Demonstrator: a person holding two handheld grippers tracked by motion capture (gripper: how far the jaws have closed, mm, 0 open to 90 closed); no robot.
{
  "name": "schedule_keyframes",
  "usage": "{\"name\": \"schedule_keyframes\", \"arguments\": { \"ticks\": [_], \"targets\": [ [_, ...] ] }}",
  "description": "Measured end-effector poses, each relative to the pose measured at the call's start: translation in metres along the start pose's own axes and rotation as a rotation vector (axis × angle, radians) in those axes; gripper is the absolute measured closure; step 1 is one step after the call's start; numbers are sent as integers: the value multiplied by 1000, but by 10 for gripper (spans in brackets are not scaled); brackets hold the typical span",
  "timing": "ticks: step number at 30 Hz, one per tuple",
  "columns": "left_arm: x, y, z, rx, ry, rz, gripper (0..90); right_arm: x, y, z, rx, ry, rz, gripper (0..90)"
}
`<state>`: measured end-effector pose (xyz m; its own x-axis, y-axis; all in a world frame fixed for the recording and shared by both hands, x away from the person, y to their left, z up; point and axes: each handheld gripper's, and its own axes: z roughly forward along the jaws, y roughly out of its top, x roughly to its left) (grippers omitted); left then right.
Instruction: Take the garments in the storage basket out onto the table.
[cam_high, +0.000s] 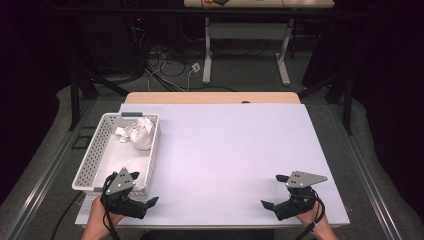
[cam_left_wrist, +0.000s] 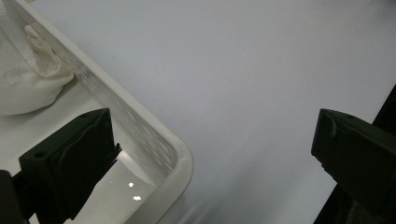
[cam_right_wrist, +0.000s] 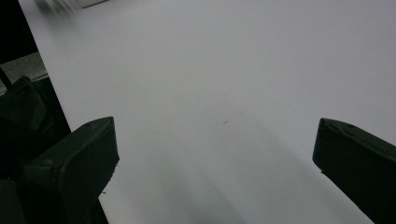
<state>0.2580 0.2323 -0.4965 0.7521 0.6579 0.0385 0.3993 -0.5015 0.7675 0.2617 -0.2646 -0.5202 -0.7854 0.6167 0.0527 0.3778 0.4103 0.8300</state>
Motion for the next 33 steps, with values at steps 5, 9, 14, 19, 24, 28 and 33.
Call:
{"name": "schedule_keyframes", "arguments": {
  "ticks": [5, 9, 14, 19, 24, 28, 33],
  "targets": [
    [0, 4, 2, 17, 4, 3, 0, -1, 1, -1, -2, 2, 12, 0],
    [3, 8, 2, 14, 4, -6, 0, -1, 0, 0, -1, 1, 6, 0],
    [3, 13, 2, 20, 7, -1, 0, -1, 0, 0, -5, 0, 13, 0],
    [7, 22, 5, 25, 11, -8, 0, 0, 1, 2, 5, 4, 8, 0],
    [9, 31, 10, 37, 7, -3, 0, 1, 2, 4, -1, 7, 8, 0],
    [12, 35, 15, 53, 2, -5, 0, 2, 3, 5, 9, 10, 4, 0],
    [19, 43, 17, 49, 3, -4, 0, 2, 3, 6, 18, 12, -3, 0]
  ]
}}
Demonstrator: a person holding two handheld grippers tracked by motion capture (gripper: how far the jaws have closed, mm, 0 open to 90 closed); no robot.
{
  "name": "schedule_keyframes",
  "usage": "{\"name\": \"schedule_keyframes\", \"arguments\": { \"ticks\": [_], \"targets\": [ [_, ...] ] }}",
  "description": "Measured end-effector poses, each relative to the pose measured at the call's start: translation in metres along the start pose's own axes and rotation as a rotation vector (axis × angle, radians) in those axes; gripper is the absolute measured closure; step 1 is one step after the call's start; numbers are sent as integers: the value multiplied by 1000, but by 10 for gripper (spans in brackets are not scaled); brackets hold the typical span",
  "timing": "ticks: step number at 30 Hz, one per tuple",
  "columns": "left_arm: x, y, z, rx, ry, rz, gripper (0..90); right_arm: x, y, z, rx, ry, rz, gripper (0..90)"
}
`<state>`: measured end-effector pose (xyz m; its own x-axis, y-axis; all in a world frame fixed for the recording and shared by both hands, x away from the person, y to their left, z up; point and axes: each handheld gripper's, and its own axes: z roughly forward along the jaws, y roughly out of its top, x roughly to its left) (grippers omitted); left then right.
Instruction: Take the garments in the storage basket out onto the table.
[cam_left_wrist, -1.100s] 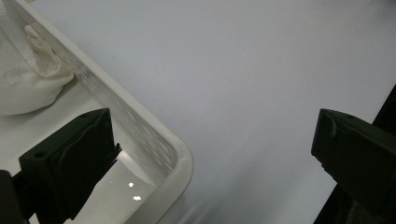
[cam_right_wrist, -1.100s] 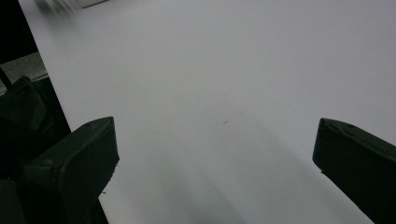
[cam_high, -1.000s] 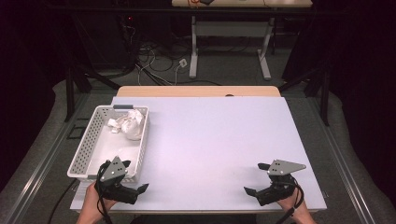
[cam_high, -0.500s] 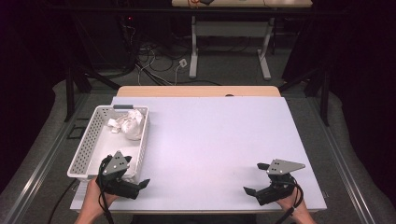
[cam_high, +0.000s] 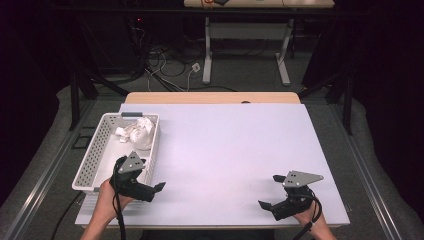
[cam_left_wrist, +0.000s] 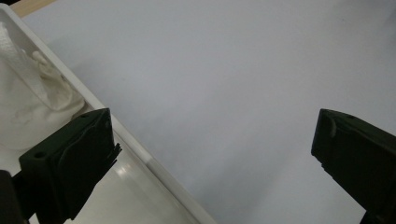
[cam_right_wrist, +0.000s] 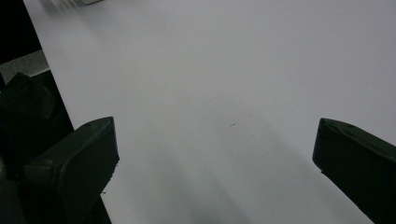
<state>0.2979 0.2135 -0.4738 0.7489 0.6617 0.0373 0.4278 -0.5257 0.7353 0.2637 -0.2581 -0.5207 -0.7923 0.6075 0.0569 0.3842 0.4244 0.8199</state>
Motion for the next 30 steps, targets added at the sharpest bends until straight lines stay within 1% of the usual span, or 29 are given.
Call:
{"name": "schedule_keyframes", "arguments": {
  "ticks": [3, 5, 7, 8, 10, 11, 13, 14, 15, 16, 19, 20, 21, 23, 24, 25, 26, 30],
  "targets": [
    [5, 4, 0, -6, 11, 5, 0, 0, 0, 0, -9, -2, 2, 0],
    [9, 5, -2, -24, 27, 3, 0, 0, 0, 1, -3, 2, 2, 0],
    [13, 6, -3, -21, 26, -7, 0, 0, 1, 2, -5, 3, -2, 0],
    [16, 7, -3, -21, 34, -7, 0, 1, 1, 2, -7, 1, -6, 0],
    [21, 7, -3, -24, 37, -18, 0, 1, 1, 1, -6, 3, -7, 0],
    [22, 7, -3, -29, 36, -32, 0, 1, 1, 1, -6, 3, -7, 0],
    [26, 8, -3, -20, 39, -33, 0, 2, 1, 1, 0, 6, -5, 0],
    [27, 9, -2, -26, 38, -42, 0, 2, 1, 1, 0, 6, -5, 0],
    [32, 10, -1, -22, 33, -46, 0, 2, 1, 1, -3, 7, -3, 0],
    [32, 10, -1, -22, 33, -46, 0, 2, 1, 1, -3, 7, -3, 0],
    [38, 13, 3, -17, 34, -54, 0, 1, 0, 2, -7, 11, -4, 0],
    [41, 14, 4, -7, 34, -52, 0, 1, 0, 2, -9, 12, -2, 0],
    [44, 15, 5, -8, 34, -54, 0, 0, 0, 2, -6, 7, 1, 0],
    [49, 18, 8, 0, 31, -66, 0, 0, 0, 2, -13, 3, 3, 0],
    [51, 19, 9, 5, 32, -63, 0, 0, -1, 2, -13, 2, 3, 0],
    [54, 21, 11, 8, 31, -70, 0, 0, -1, 2, -13, 2, 3, 0],
    [57, 22, 12, 12, 30, -71, 0, 0, -1, 1, 1, 12, 8, 0],
    [66, 28, 16, 48, 27, -67, 0, -1, -1, 2, 0, 11, 4, 0]
  ]
}}
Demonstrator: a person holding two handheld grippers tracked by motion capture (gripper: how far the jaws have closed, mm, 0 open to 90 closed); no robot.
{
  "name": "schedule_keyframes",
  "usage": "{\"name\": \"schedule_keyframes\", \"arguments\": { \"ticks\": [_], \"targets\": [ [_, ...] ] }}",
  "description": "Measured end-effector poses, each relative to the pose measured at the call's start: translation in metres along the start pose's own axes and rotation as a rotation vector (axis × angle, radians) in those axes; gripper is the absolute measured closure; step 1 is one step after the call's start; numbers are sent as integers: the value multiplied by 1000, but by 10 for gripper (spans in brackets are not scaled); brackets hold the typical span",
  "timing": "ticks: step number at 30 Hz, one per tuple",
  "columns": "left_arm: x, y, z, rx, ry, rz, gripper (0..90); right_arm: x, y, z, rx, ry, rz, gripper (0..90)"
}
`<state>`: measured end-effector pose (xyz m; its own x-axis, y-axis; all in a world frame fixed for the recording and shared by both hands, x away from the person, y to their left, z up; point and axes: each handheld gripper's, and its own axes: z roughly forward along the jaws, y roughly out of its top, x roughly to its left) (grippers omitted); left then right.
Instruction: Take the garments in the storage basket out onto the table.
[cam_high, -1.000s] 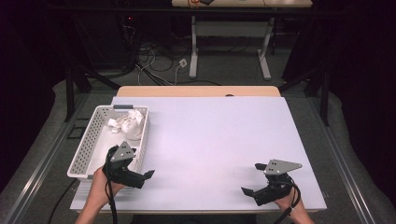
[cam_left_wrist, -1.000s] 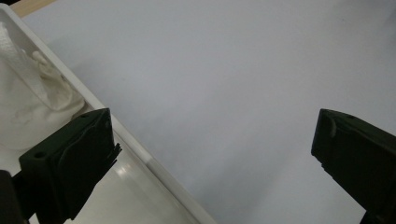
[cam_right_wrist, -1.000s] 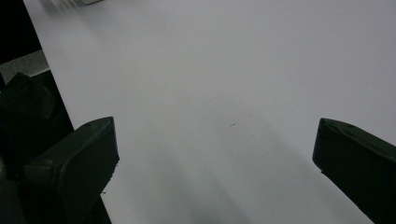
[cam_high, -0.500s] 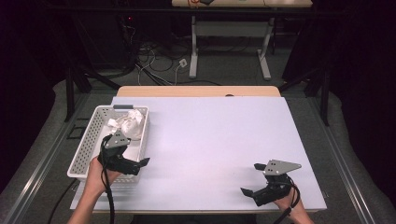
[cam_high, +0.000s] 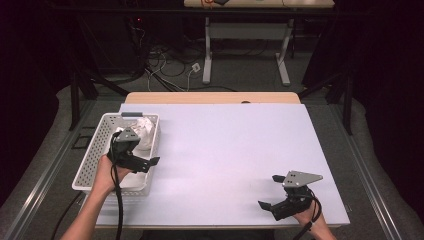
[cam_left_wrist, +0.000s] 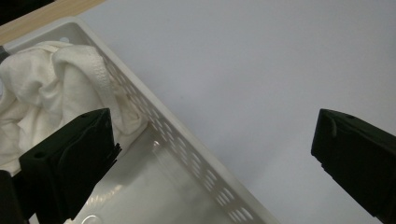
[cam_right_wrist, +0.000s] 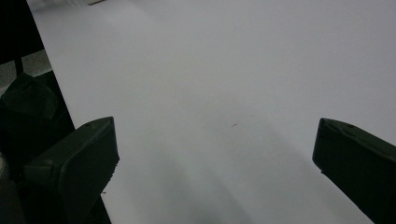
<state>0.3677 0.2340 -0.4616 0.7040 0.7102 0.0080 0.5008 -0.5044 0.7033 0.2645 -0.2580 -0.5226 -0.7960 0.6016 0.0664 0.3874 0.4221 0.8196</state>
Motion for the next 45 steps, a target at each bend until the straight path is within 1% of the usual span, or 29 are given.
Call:
{"name": "schedule_keyframes", "arguments": {
  "ticks": [1, 3, 4, 7, 8, 10, 11, 12, 15, 19, 20, 21, 22, 24, 27, 28, 30, 31, 32, 33, 34, 36, 37, 40, 41, 42, 44, 45],
  "targets": [
    [2, 2, 1, 5, -6, 2, 0, 0, 0, 0, 1, 0, -1, 0],
    [4, 5, 3, 21, 0, 8, 0, 0, 0, -1, 0, 1, -3, 0],
    [6, 6, 3, 29, -5, 6, 1, 0, 0, -1, -7, 3, -4, 0],
    [10, 9, 6, 28, -2, 10, 1, 0, 0, 0, -4, 3, 2, 0],
    [12, 10, 6, 31, -7, 10, 1, 0, 0, 0, -4, 3, 2, 0],
    [15, 11, 7, 31, -8, 6, 0, -1, 0, 0, 0, 5, -3, 0],
    [17, 11, 9, 26, -10, 1, 0, -1, 0, 1, -8, 1, -1, 0],
    [19, 12, 10, 39, -12, 5, 0, -1, 0, 0, -7, 2, 1, 0],
    [23, 14, 13, 52, -16, 8, 1, -2, -1, 0, -11, -4, 3, 0],
    [30, 18, 15, 52, -22, -3, 1, -1, 0, 0, -8, -2, 3, 0],
    [31, 19, 15, 46, -18, -1, 1, -1, 0, 0, -4, 2, 2, 0],
    [33, 20, 15, 50, -19, 3, 1, -1, 0, 0, -4, 5, 7, 0],
    [35, 22, 15, 48, -16, 6, 1, -1, 0, 0, -10, 4, -1, 0],
    [39, 24, 16, 42, -16, 2, 0, -1, 0, 0, -14, 1, 3, 0],
    [45, 26, 17, 29, -1, -3, 0, -1, 0, 0, -7, 3, 1, 0],
    [48, 27, 17, 25, 6, -3, 0, -2, 0, 1, -13, 4, -3, 0],
    [51, 26, 18, 9, 39, 7, 0, -1, 0, 1, -15, 3, -1, 0],
    [53, 26, 19, 7, 47, 7, 0, -1, 0, 1, -15, 3, -1, 0],
    [56, 26, 20, 1, 46, -4, 0, -2, 0, 0, -12, 7, -3, 0],
    [60, 26, 21, 2, 40, -16, 0, -1, 0, 0, -10, 6, 1, 0],
    [63, 26, 23, 3, 42, -23, 0, -2, -1, 1, -11, 1, 2, 0],
    [69, 25, 26, 14, 46, -39, 0, -3, -1, 1, -6, 5, 4, 0],
    [72, 24, 28, 15, 39, -50, 0, -3, -1, 1, -9, 3, 4, 0],
    [80, 23, 32, 13, 48, -81, 0, -3, -1, 1, -2, 2, 8, 0],
    [83, 23, 33, 20, 55, -82, 0, -3, -1, 1, -7, 3, 9, 0],
    [85, 23, 34, 27, 60, -99, 0, -3, -2, 1, -16, 5, 11, 0],
    [89, 22, 36, 29, 63, -112, 0, -2, -2, 1, -17, -4, 17, 0],
    [91, 21, 37, 40, 65, -116, 0, -3, -2, 1, -8, 7, 17, 0]
  ]
}}
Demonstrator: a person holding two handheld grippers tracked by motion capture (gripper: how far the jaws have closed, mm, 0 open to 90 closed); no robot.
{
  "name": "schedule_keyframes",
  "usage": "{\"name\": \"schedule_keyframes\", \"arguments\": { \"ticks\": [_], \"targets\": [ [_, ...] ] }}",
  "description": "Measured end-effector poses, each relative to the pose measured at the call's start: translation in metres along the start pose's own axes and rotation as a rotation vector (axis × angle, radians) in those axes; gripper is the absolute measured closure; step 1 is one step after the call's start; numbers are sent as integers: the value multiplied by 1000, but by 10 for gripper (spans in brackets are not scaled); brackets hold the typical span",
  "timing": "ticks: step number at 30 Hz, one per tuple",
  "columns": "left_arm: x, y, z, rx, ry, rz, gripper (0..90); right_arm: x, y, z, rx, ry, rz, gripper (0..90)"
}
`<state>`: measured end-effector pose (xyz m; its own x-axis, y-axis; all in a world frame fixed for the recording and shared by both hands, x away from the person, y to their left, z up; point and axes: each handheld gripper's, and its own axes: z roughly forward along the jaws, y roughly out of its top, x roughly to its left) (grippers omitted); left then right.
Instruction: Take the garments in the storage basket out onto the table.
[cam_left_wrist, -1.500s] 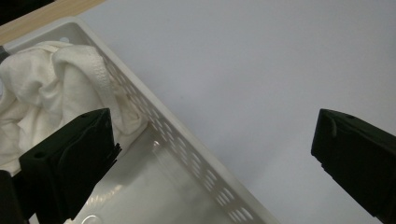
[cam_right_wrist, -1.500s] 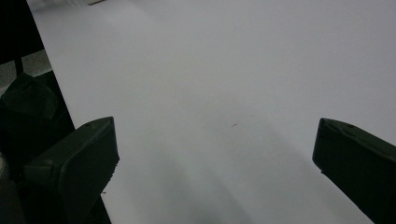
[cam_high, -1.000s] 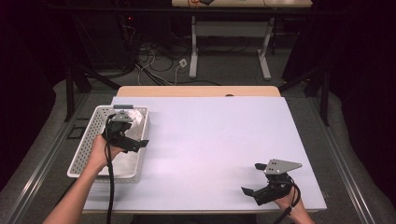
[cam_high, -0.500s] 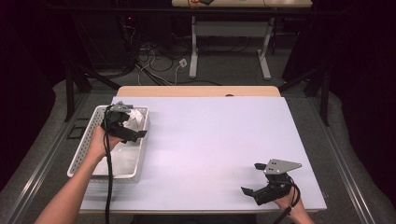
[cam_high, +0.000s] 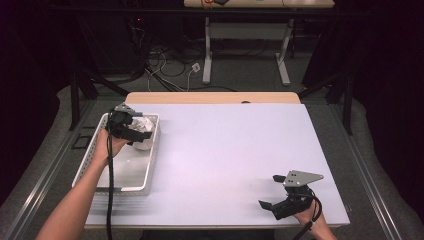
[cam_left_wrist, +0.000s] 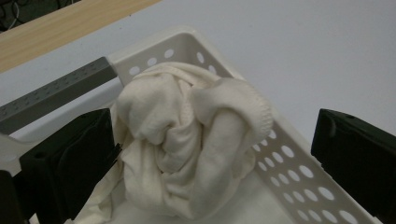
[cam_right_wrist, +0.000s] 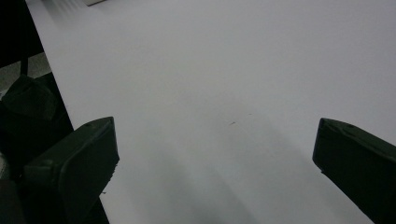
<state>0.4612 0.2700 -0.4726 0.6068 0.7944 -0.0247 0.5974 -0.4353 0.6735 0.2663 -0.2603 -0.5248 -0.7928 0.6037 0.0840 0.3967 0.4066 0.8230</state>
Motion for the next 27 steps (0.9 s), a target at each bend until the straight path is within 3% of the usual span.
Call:
{"name": "schedule_keyframes", "arguments": {
  "ticks": [7, 12, 17, 21, 27],
  "targets": [
    [13, -7, 12, 43, 9, -26, 0, 0, 0, 0, 0, 2, 0, 0],
    [24, -12, 20, 76, -2, -66, 0, 0, 0, 0, 5, 10, 5, 0],
    [24, -14, 30, 125, -3, -45, 0, 0, 0, 1, -3, 8, -2, 0],
    [22, -15, 41, 198, 8, -29, 3, 0, 0, 1, -4, 10, 0, 0],
    [17, -16, 53, 229, 9, -31, 126, 0, 0, 0, 3, 9, -12, 0]
  ]
}}
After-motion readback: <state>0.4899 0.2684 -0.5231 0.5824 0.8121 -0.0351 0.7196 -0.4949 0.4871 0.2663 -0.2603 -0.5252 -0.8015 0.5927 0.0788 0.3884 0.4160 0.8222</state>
